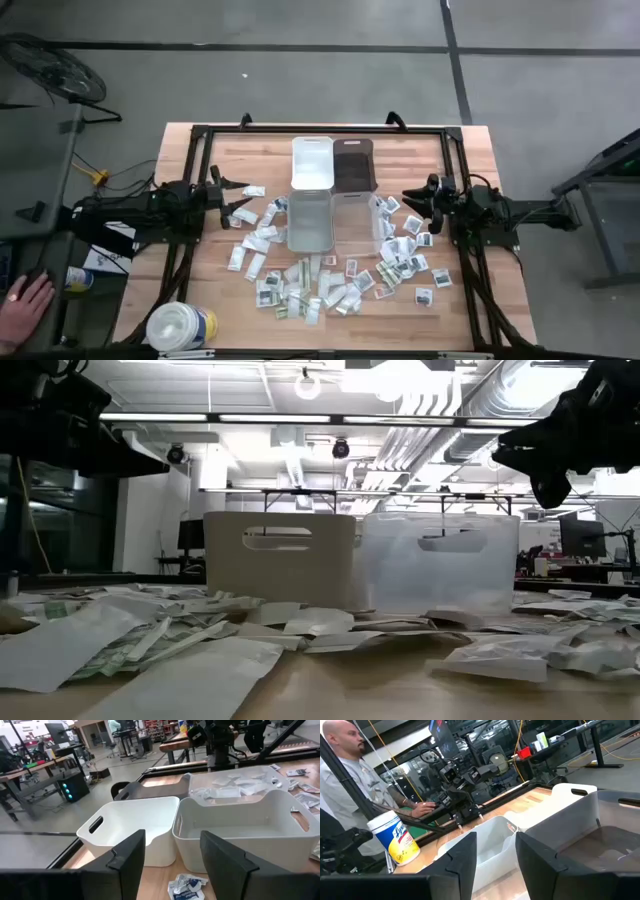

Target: Pick & Place First Aid Supplies

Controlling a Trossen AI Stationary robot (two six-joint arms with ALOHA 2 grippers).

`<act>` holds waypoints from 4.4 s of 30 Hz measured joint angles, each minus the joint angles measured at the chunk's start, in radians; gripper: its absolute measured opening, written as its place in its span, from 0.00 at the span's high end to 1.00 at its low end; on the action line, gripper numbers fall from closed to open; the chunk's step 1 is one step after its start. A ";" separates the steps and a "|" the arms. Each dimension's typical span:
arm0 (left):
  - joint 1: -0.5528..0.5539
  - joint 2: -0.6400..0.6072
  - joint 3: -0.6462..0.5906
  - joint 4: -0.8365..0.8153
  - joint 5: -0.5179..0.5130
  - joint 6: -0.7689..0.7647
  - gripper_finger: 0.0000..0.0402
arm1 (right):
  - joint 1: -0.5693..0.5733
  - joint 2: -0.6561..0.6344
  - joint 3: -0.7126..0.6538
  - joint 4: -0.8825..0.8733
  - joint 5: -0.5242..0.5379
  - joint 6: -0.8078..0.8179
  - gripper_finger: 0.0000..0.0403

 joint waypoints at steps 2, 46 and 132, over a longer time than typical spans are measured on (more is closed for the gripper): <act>0.000 0.000 0.000 0.000 0.000 0.000 0.53 | 0.000 0.000 0.000 0.000 0.000 0.000 0.68; 0.000 0.000 0.000 0.000 0.004 0.000 0.53 | 0.000 0.000 0.000 0.000 0.000 0.000 0.68; 0.000 0.000 0.000 0.000 0.003 0.000 0.53 | -0.088 0.581 0.759 -0.799 -0.109 0.180 0.68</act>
